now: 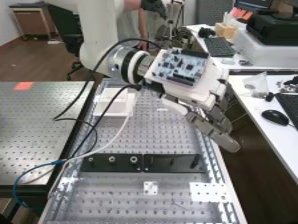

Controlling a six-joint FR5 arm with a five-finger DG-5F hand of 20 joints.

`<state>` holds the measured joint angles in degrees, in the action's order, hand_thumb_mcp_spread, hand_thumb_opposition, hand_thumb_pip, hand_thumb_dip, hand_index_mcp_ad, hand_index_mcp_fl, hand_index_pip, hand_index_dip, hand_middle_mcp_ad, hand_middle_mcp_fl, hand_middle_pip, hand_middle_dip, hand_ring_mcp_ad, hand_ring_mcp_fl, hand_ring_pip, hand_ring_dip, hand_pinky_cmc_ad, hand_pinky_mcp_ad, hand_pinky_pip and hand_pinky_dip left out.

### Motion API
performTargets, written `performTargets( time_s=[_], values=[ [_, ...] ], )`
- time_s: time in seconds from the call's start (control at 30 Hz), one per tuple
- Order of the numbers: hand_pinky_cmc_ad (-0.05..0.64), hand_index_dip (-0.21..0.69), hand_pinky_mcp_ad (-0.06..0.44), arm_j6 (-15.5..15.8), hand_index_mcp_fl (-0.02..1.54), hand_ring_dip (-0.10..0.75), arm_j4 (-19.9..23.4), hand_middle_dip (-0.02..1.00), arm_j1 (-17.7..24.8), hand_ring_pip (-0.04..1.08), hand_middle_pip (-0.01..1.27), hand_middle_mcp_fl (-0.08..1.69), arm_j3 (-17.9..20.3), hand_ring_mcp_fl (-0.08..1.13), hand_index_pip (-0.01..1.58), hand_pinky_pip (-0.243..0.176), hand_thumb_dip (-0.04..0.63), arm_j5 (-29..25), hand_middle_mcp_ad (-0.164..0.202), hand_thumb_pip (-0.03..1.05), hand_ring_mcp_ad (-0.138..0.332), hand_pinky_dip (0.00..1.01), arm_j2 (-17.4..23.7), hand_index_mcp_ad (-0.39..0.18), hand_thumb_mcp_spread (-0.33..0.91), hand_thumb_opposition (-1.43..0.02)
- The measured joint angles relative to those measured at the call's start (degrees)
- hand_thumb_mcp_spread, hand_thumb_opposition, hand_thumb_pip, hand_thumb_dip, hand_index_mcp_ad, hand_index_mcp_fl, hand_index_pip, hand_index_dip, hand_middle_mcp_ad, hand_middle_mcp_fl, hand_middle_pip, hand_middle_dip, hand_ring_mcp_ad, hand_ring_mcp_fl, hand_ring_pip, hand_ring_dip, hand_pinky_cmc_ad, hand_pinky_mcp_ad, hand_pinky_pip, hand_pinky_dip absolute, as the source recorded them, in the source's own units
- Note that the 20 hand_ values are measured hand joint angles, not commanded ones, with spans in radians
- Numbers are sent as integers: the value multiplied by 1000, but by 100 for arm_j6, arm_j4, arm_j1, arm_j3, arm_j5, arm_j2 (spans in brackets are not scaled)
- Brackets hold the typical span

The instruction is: Grab the chopstick and place it in the clear container

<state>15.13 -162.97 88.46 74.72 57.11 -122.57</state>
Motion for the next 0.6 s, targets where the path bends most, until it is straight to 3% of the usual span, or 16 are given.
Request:
performTargets(
  time_s=[0.17,0.37,0.6],
  values=[
    [494,96,274,428,1134,459,-83,628,97,96,443,1237,151,920,796,98,269,141,66,499,52,188,348,-175,705,-1114],
    [494,110,278,687,1145,459,-203,628,302,99,443,1230,423,929,782,113,269,124,63,499,54,192,751,-182,703,-1114],
    [494,126,278,865,1141,459,-347,628,759,96,442,1229,641,944,766,113,265,-308,63,499,51,192,1013,-182,707,-1114]
  ],
)
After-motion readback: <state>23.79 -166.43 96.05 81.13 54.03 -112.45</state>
